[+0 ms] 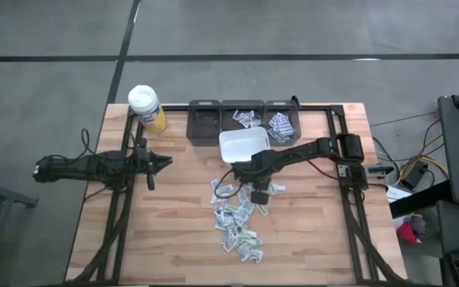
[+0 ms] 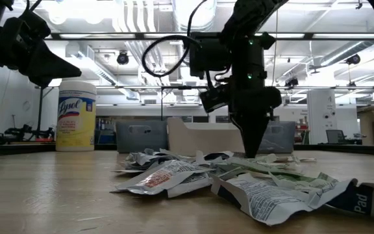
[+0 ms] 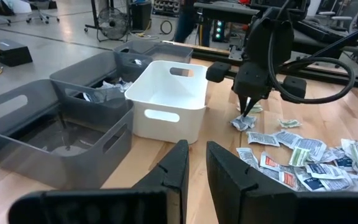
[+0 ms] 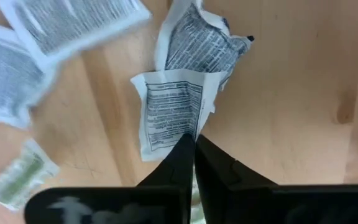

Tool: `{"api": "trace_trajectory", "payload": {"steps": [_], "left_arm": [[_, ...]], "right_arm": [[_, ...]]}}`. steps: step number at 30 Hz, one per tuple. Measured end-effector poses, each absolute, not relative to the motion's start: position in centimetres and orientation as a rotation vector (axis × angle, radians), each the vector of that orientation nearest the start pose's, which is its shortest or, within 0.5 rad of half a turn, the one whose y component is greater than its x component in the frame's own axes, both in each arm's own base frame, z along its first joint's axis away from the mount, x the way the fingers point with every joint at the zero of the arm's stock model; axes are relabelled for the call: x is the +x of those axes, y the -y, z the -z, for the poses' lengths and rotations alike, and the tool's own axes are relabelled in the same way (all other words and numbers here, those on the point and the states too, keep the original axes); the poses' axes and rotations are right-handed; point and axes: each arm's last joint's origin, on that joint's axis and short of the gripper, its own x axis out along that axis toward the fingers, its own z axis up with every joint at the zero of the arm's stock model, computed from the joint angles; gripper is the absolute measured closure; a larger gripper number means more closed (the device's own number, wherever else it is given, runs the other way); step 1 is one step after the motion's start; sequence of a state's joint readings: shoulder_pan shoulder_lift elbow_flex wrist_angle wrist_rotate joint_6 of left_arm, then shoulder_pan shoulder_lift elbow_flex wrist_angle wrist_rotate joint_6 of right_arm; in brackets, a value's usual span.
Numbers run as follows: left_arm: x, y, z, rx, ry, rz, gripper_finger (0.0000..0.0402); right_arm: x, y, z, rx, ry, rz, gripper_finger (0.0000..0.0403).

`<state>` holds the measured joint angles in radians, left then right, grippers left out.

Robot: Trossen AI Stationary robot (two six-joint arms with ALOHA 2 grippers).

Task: Pick & Place First Aid Supplies
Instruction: Put the alcohol pad into the middle black bin

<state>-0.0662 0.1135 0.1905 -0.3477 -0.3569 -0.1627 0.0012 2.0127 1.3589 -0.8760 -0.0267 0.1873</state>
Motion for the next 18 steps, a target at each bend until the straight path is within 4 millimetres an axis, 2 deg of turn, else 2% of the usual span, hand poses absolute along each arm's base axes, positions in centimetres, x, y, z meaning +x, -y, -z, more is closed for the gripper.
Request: {"api": "trace_trajectory", "payload": {"steps": [14,16,18], "left_arm": [[8.9,-0.4,-18.7,-0.106,-0.241,-0.309,0.0349],[8.9,-0.4,-18.7,-0.106,-0.241,-0.309,0.0349],[8.9,-0.4,-18.7,-0.106,-0.241,-0.309,0.0349]], "right_arm": [[38.1,-0.1,-18.6,0.143,-1.518,0.120,0.0394],[38.1,-0.2,-19.3,0.134,-1.533,0.085,0.0394],[38.2,-0.4,-20.0,0.148,-1.542,-0.022,0.0394]]}}
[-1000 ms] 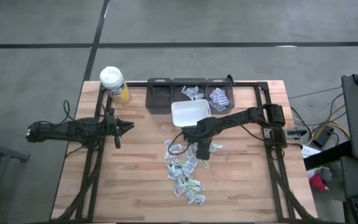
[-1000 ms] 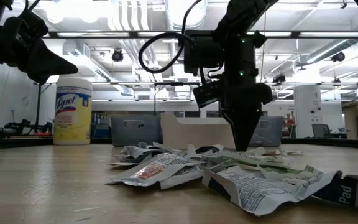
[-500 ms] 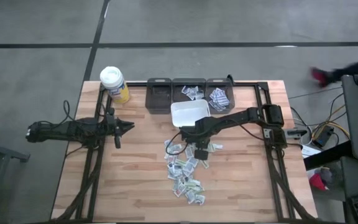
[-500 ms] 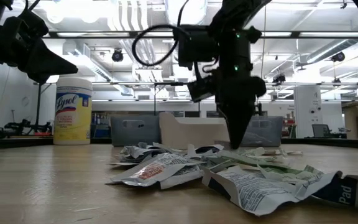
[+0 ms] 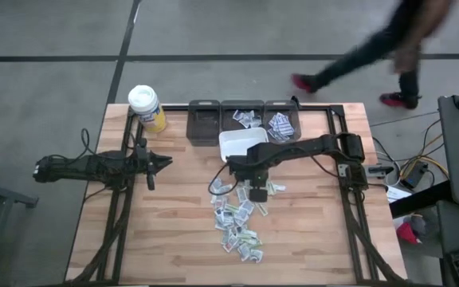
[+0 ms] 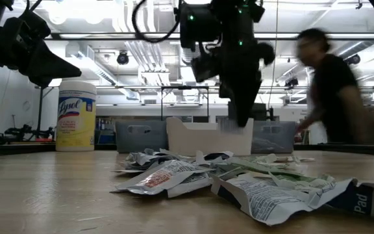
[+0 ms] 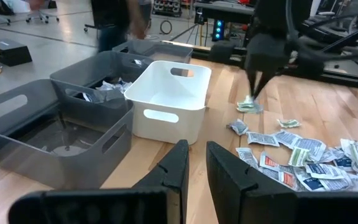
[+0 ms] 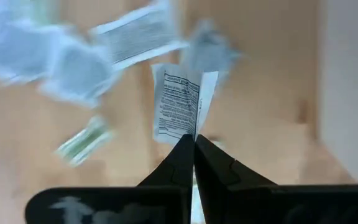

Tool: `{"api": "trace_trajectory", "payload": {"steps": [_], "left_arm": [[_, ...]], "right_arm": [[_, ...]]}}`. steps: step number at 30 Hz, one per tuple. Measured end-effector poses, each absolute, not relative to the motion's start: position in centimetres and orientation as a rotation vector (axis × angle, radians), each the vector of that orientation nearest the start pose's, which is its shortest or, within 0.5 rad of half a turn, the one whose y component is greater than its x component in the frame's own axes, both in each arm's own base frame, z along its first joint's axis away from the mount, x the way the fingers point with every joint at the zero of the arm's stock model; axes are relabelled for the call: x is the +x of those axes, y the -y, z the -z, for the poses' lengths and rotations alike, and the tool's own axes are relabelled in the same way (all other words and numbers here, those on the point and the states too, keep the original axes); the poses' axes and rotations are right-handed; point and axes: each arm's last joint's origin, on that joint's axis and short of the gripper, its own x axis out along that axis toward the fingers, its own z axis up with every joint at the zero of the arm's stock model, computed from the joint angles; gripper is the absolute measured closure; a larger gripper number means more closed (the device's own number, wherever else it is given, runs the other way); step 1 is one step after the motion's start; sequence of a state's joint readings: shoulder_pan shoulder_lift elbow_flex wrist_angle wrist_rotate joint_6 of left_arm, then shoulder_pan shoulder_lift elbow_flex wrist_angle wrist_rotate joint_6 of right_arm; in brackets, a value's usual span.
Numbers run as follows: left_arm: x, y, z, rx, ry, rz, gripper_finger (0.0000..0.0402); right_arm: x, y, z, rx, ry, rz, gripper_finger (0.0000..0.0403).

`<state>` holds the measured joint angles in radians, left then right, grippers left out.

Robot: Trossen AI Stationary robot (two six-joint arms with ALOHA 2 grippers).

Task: Pick & Place First Aid Supplies
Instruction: Put the alcohol pad into the middle black bin

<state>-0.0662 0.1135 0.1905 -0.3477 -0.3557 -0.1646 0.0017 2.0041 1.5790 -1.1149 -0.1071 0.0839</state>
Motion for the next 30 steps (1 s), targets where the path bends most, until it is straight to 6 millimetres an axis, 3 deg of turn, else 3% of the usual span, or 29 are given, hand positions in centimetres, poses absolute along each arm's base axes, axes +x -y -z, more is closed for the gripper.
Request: {"api": "trace_trajectory", "payload": {"steps": [6,13,16,23,30], "left_arm": [[8.9,-0.4,-18.7,-0.106,-0.241,-0.309,0.0348],[8.9,-0.4,-18.7,-0.104,-0.241,-0.309,0.0348],[8.9,-0.4,-18.7,-0.096,-0.243,-0.308,0.0348],[8.9,-0.5,-18.7,-0.088,-0.242,-0.325,0.0348],[8.9,-0.6,-18.7,-0.077,-0.237,-0.378,0.0349]], "right_arm": [[39.2,-0.9,-21.9,0.239,-1.408,-0.418,0.0394],[42.0,1.9,-25.4,0.201,-1.108,-0.390,0.0394],[42.9,4.1,-27.3,0.145,-0.996,-0.272,0.0394],[42.6,11.1,-31.4,-0.125,-0.930,0.323,0.0394],[40.1,18.3,-32.0,-0.183,-0.967,0.475,0.0394]]}}
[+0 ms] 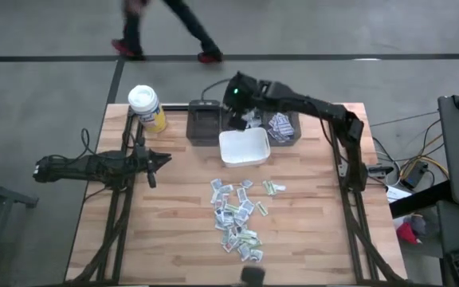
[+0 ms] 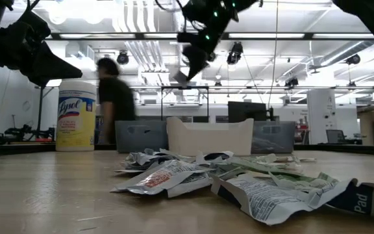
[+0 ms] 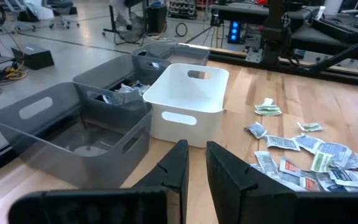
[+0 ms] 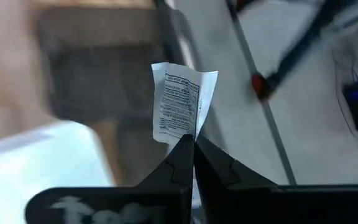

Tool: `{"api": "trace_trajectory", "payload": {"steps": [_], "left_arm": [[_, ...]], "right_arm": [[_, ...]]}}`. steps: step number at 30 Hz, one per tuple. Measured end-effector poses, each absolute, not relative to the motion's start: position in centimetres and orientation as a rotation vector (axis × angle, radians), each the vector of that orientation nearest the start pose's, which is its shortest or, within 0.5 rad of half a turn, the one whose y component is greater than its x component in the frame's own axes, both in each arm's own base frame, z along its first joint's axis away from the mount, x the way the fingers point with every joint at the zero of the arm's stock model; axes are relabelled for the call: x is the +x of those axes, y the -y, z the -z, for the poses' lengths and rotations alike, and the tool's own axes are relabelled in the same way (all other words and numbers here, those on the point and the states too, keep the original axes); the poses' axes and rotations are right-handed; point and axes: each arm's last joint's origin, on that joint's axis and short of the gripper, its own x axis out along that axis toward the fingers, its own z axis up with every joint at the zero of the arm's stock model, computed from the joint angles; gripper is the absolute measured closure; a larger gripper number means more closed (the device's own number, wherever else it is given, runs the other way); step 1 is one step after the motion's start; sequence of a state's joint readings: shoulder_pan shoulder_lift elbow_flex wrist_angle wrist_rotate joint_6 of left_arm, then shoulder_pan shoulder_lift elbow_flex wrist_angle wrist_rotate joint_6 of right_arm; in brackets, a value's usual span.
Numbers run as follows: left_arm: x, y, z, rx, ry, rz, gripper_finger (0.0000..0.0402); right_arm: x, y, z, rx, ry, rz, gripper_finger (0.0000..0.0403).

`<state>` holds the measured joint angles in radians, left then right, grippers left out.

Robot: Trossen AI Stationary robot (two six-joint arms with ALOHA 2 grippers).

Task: Pick & Place First Aid Supplies
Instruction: Put the alcohol pad into the middle black bin

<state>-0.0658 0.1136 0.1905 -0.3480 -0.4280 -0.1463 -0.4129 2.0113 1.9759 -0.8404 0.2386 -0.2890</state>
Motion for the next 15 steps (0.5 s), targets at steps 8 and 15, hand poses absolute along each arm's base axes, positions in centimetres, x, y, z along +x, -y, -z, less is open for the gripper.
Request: {"api": "trace_trajectory", "payload": {"steps": [8,15], "left_arm": [[8.8,-0.7,-18.6,-0.082,-0.241,-0.397,0.0348],[8.8,-0.7,-18.6,-0.118,-0.237,-0.404,0.0349]], "right_arm": [[36.6,24.3,-29.7,-0.068,-1.114,0.490,0.0394],[36.5,26.2,-25.9,0.058,-1.208,0.391,0.0394]]}}
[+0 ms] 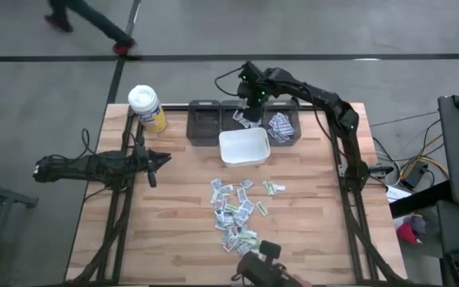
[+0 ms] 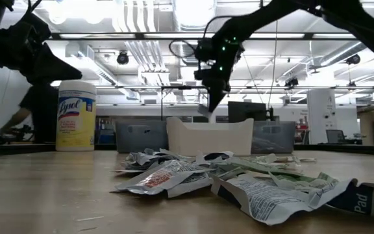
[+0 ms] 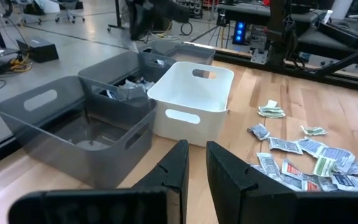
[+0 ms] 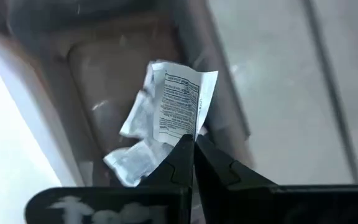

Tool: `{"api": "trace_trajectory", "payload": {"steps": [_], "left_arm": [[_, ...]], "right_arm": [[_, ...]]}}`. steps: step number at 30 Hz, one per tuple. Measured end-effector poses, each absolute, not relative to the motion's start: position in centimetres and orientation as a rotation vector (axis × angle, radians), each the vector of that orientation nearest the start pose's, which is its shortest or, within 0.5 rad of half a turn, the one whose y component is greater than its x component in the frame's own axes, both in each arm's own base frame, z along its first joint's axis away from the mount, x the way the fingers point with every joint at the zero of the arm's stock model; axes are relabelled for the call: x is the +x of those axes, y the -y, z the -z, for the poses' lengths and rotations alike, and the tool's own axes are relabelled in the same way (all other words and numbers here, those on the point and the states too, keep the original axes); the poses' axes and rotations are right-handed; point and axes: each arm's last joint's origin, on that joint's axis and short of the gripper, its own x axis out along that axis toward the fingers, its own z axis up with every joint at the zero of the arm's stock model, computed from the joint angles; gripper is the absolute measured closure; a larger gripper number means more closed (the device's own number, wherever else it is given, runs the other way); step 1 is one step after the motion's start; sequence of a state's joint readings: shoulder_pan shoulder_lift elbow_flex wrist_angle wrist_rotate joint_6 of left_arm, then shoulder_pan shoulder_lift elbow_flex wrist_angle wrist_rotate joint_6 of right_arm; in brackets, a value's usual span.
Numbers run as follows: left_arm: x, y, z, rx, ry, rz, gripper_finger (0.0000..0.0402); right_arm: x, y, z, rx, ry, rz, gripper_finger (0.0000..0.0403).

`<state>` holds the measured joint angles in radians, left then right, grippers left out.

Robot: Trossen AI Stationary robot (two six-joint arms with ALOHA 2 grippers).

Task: Pick & Place First Aid Supplies
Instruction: Put the alcohol pad into the middle black bin

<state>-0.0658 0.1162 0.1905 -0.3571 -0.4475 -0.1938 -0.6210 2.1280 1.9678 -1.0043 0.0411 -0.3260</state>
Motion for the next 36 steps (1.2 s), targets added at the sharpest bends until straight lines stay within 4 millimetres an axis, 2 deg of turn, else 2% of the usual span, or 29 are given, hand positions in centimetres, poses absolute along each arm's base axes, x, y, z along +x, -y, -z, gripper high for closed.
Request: {"api": "trace_trajectory", "payload": {"steps": [8,15,27,36], "left_arm": [[8.7,-0.7,-18.3,-0.172,-0.259,-0.415,0.0348],[8.8,-0.7,-18.3,-0.178,-0.258,-0.416,0.0349],[8.8,-0.7,-18.3,-0.178,-0.258,-0.416,0.0348],[8.8,-0.7,-18.3,-0.180,-0.257,-0.416,0.0348]], "right_arm": [[37.1,26.6,-22.2,0.152,-1.286,0.275,0.0394],[37.4,27.0,-20.2,0.166,-1.329,0.259,0.0394],[37.2,27.0,-19.9,0.196,-1.356,0.268,0.0388],[37.1,26.9,-20.2,0.200,-1.367,0.264,0.0315]]}}
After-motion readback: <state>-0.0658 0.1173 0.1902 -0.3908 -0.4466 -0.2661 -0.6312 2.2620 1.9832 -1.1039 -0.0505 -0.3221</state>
